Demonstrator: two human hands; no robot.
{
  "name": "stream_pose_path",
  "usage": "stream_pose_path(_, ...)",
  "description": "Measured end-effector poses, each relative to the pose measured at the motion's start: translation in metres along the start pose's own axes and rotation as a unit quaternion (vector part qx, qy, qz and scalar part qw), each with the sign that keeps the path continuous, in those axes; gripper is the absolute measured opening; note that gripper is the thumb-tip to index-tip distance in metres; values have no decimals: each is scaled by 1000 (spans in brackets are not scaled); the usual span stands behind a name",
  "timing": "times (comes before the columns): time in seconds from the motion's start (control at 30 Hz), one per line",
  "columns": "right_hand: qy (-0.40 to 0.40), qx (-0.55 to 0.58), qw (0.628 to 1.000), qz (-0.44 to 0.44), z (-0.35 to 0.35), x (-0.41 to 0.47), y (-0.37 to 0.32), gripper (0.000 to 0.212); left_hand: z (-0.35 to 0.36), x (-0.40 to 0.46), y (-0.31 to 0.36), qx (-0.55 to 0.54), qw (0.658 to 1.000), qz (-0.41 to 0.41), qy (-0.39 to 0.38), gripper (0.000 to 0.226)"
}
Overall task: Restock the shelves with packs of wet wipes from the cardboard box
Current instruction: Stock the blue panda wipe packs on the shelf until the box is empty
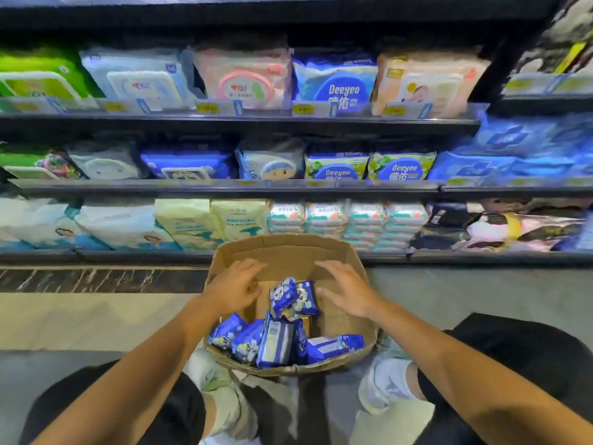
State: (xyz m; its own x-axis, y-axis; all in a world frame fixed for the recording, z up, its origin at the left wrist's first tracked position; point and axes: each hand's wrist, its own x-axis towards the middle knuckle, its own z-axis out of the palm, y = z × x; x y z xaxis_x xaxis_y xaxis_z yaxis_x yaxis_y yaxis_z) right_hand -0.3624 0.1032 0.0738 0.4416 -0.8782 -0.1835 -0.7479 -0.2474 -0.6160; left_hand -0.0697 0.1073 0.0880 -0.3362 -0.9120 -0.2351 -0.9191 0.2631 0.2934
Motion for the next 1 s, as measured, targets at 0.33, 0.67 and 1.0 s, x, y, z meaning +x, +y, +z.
stream_pose_path(0.33, -97, 33, 985, 136, 66, 75, 70, 67, 82, 84, -39, 3, 991, -36, -131, 59)
stream_pose_path(0.67, -143, 118, 938, 292, 158, 141, 139, 68, 168, 161, -87, -7, 955, -91, -282, 72)
stream_pose_path(1.0, -77, 200, 894, 393, 220, 173, 160, 62, 219, 201, -104, -120, 967, -55, -219, 106)
